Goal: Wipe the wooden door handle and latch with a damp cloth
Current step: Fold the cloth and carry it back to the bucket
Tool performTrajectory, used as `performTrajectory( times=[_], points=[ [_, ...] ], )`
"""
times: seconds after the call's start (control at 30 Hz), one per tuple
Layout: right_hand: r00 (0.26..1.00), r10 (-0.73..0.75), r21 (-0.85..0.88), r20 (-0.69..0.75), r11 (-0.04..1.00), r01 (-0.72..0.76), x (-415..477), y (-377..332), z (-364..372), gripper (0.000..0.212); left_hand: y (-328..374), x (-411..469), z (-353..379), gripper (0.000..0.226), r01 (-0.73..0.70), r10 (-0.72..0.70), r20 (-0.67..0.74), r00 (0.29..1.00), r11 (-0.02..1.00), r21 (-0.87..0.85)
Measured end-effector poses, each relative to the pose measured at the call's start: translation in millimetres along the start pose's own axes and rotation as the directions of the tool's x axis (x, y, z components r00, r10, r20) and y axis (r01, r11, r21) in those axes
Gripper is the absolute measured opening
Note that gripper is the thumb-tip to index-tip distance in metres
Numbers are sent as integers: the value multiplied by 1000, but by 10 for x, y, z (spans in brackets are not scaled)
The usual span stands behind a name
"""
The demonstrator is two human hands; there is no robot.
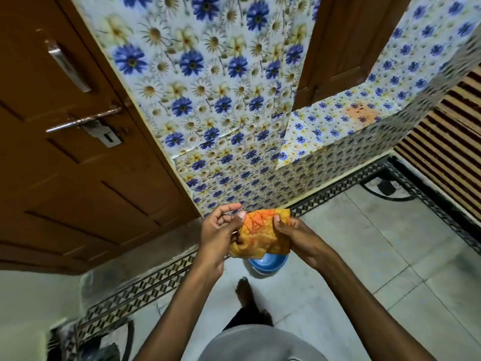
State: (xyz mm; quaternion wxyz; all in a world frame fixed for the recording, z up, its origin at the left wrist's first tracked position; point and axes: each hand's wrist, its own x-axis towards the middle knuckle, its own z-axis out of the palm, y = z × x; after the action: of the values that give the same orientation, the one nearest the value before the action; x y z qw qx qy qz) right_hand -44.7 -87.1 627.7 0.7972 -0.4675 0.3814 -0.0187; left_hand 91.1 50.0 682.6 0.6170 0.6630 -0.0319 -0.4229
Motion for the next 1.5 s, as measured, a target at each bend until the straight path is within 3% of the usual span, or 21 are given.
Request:
performTrajectory(
  times=[0.07, 0.13, 0.2, 0.27, 0.37, 0.5, 0.6, 0.7, 0.77, 0.87, 0.93, 1.03, 1.1, 1.13, 1.2, 1.27, 1.3, 1.4, 1.5],
  points=[
    [1000, 12, 14, -8, 1000, -11, 71, 12, -76, 54, -1, 76, 132, 18, 91, -91, 1, 996, 991, -100],
    [1000, 31, 185, -1, 982, -30, 125, 39, -190, 65, -22, 191, 272, 16, 204, -207, 11, 978, 950, -238],
    [994, 16, 348, 106, 936, -52, 156, 124, -304, 76, -50, 279, 379, 20, 335, -334, 71, 940, 859, -387],
    [984, 37, 372, 174, 923, -100, 185, 199, -392, 78, -70, 353, 498, 25, 413, -401, 125, 908, 803, -429],
    [971, 97, 332, 216, 928, -167, 284, 281, -509, 79, -137, 429, 631, 19, 441, -434, 109, 895, 814, -379],
    [961, 166, 344, 221, 909, -236, 403, 195, -725, 79, -287, 563, 665, 21, 274, -282, -56, 958, 954, -125],
    [945, 213, 306, 247, 908, -285, 506, 72, -934, 58, -458, 650, 715, 34, 207, -206, -94, 974, 978, 11],
    [935, 301, 148, 186, 932, -330, 643, -66, -1124, 46, -658, 688, 908, 38, 242, -237, -124, 964, 970, 32],
    [935, 312, 42, 169, 945, -324, 775, -95, -1238, 53, -897, 756, 1051, 42, 293, -288, -127, 949, 956, 18],
    [928, 337, -104, 161, 941, -323, 1095, 102, -1418, 64, -1344, 986, 1126, 71, 390, -396, -60, 917, 917, -82],
    [948, 307, -335, 78, 904, -266, 1302, 207, -1528, 69, -1646, 1133, 1096, 63, 394, -403, -9, 915, 899, -189],
    [994, 108, -745, -4, 663, -75, 1623, 449, -1617, 45, -2224, 1433, 1054, 43, 349, -373, -81, 924, 911, -220],
    [996, 70, -864, 51, 503, 9, 2009, 877, -1734, 38, -2861, 1758, 1023, 41, 330, -355, -114, 928, 924, -195],
    [989, 111, -878, 95, 477, 31, 2191, 1084, -1825, 40, -3181, 1916, 993, 45, 322, -349, -113, 930, 924, -204],
    [955, 246, -802, 167, 597, -13, 2527, 1405, -2037, 38, -3670, 2167, 926, 51, 308, -338, -112, 934, 924, -226],
    [912, 364, -584, 188, 788, -194, 2919, 1755, -2254, 33, -4147, 2468, 830, 48, 302, -330, -99, 939, 926, -228],
    [890, 420, -467, 181, 833, -298, 3115, 1962, -2365, 36, -4343, 2610, 790, 44, 298, -326, -83, 942, 923, -241],
    [817, 545, -236, 190, 833, -501, 3604, 2659, -2585, 54, -4849, 3000, 722, 48, 308, -332, -76, 940, 924, -227],
    [800, 573, -256, 177, 812, -525, 3996, 3383, -2669, 50, -5327, 3372, 740, 67, 318, -324, -137, 936, 946, -63]
  ],
)
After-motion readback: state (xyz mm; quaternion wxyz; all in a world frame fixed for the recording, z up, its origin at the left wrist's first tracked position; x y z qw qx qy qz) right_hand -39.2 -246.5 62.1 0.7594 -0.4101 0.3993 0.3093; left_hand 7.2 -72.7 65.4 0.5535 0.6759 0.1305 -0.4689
